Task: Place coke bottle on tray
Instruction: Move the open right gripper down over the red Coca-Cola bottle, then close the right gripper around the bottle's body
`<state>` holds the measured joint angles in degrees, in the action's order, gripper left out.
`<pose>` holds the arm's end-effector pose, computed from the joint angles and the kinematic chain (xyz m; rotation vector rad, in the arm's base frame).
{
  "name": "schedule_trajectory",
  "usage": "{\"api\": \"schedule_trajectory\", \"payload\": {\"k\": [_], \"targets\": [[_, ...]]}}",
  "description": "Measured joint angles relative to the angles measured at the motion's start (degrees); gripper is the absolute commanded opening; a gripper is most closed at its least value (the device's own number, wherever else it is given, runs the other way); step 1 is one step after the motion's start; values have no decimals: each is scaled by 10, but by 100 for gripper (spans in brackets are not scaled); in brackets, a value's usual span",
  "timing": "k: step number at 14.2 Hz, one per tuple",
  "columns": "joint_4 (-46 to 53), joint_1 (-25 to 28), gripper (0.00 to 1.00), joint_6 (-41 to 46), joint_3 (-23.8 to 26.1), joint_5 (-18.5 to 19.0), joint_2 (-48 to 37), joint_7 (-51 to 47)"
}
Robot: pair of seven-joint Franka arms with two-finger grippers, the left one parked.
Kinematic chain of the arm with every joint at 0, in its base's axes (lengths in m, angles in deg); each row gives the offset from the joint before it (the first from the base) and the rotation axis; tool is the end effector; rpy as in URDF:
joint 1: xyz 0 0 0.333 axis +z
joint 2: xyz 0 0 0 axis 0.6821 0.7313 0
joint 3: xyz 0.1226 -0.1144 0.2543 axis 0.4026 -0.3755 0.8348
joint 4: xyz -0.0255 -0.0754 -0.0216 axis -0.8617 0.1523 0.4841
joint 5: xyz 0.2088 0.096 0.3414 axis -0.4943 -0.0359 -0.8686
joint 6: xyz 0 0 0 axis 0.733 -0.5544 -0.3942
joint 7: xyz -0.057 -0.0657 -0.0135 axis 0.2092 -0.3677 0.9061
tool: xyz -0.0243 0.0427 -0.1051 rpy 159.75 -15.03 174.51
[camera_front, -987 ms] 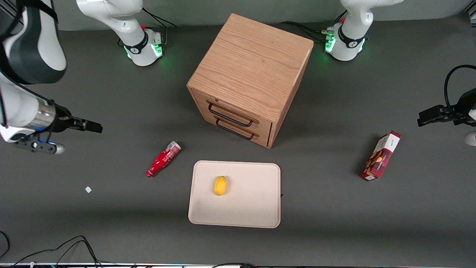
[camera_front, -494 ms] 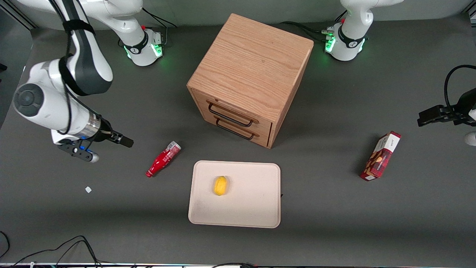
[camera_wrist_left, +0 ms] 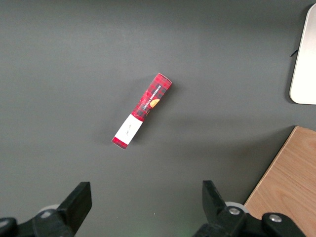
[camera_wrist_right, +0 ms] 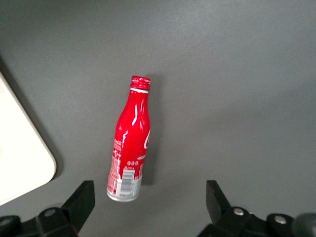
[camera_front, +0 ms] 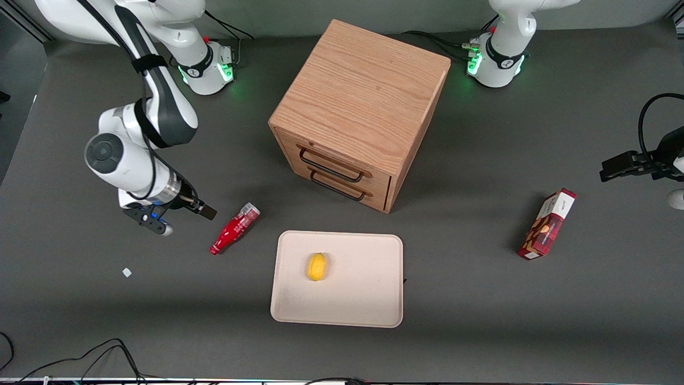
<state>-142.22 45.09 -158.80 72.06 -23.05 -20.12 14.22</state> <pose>0.5807 0.1273 0.2925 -3.0165 0.8460 0.0308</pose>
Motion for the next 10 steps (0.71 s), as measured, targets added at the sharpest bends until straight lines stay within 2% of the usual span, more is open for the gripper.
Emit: {"api": "schedule_trajectory", "payload": {"k": [2,6,10], "targets": [[0,9,100,-25,3,13,22,-32],[2,29,100,-75,5,63,70,-122],[3,37,100,-114,5,68,106,-148]]}}
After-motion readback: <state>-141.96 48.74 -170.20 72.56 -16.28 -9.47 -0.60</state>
